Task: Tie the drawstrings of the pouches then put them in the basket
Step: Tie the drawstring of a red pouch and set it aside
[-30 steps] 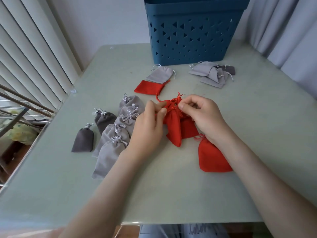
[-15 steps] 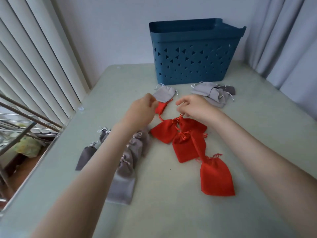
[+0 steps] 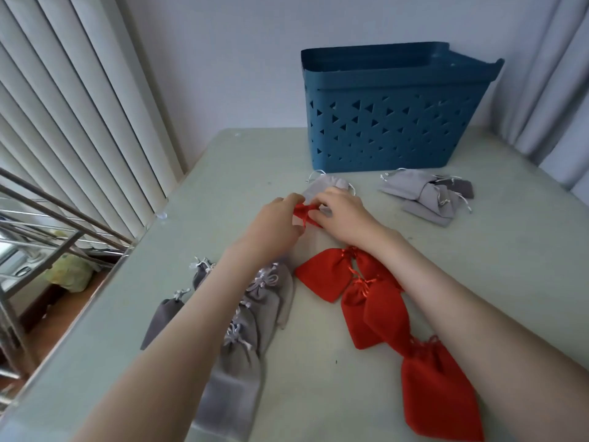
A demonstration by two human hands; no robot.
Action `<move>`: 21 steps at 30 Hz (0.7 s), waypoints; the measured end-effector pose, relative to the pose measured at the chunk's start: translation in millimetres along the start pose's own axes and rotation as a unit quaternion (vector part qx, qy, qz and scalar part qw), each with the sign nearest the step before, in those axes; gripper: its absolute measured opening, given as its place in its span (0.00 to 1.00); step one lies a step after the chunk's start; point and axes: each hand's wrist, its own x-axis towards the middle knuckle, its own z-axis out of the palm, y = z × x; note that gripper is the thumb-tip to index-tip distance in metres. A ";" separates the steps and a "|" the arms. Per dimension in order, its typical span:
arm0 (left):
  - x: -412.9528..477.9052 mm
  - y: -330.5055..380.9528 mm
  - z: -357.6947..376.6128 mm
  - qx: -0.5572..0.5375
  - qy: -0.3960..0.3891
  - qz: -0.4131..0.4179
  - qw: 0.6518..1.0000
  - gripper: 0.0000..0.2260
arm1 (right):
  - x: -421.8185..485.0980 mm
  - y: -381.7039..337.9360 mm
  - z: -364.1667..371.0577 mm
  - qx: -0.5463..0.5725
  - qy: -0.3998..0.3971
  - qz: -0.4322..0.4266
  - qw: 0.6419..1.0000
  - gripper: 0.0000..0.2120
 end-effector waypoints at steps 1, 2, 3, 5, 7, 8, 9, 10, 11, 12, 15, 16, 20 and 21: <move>-0.5 4.6 -1.2 -0.002 0.007 0.012 1.000 0.22 | -2.9 -3.3 -6.9 0.054 0.001 0.001 0.999 0.09; -0.3 9.2 -3.1 -0.007 0.019 0.018 1.000 0.22 | -5.3 -6.3 -13.2 0.094 0.007 -0.003 0.996 0.09; -1.0 13.7 -6.2 -0.018 0.036 0.015 0.999 0.19 | -7.9 -8.7 -19.3 0.121 0.020 -0.008 0.992 0.09; -5.8 24.4 -16.1 -0.046 0.069 0.001 0.997 0.13 | -18.4 -16.4 -33.6 0.157 0.030 -0.003 0.987 0.08; -15.1 32.8 -24.8 -0.074 0.080 0.002 0.994 0.08 | -32.2 -24.1 -46.2 0.184 0.042 0.009 0.982 0.09; -23.4 36.8 -29.0 -0.086 0.074 0.006 0.993 0.06 | -41.9 -28.3 -53.2 0.197 0.053 0.017 0.979 0.09; -31.2 39.1 -31.9 -0.100 0.064 0.006 0.993 0.04 | -49.5 -29.1 -57.4 0.219 0.064 0.030 0.973 0.11; -39.9 40.9 -34.0 -0.131 0.049 -0.001 0.990 0.03 | -58.4 -29.7 -61.7 0.253 0.069 0.048 0.964 0.12; -50.8 42.3 -35.7 -0.188 0.034 -0.017 0.981 0.04 | -69.3 -29.8 -65.3 0.288 0.064 0.069 0.953 0.12; -60.0 42.8 -36.1 -0.267 0.011 -0.040 0.963 0.05 | -78.0 -27.8 -66.1 0.322 0.049 0.088 0.941 0.12; -87.5 40.1 -32.3 -0.468 -0.071 -0.086 0.877 0.06 | -108.7 -23.0 -60.7 0.414 -0.010 0.108 0.904 0.07; -94.6 38.1 -28.8 -0.499 -0.097 -0.090 0.857 0.07 | -116.8 -22.9 -57.5 0.448 -0.021 0.113 0.886 0.08; -109.8 31.3 -8.6 -0.581 -0.116 -0.105 0.798 0.11 | -138.1 -24.6 -45.8 0.562 -0.034 0.150 0.813 0.08; -109.1 29.2 -2.0 -0.570 -0.085 -0.111 0.810 0.11 | -140.6 -22.9 -40.8 0.551 -0.032 0.149 0.820 0.08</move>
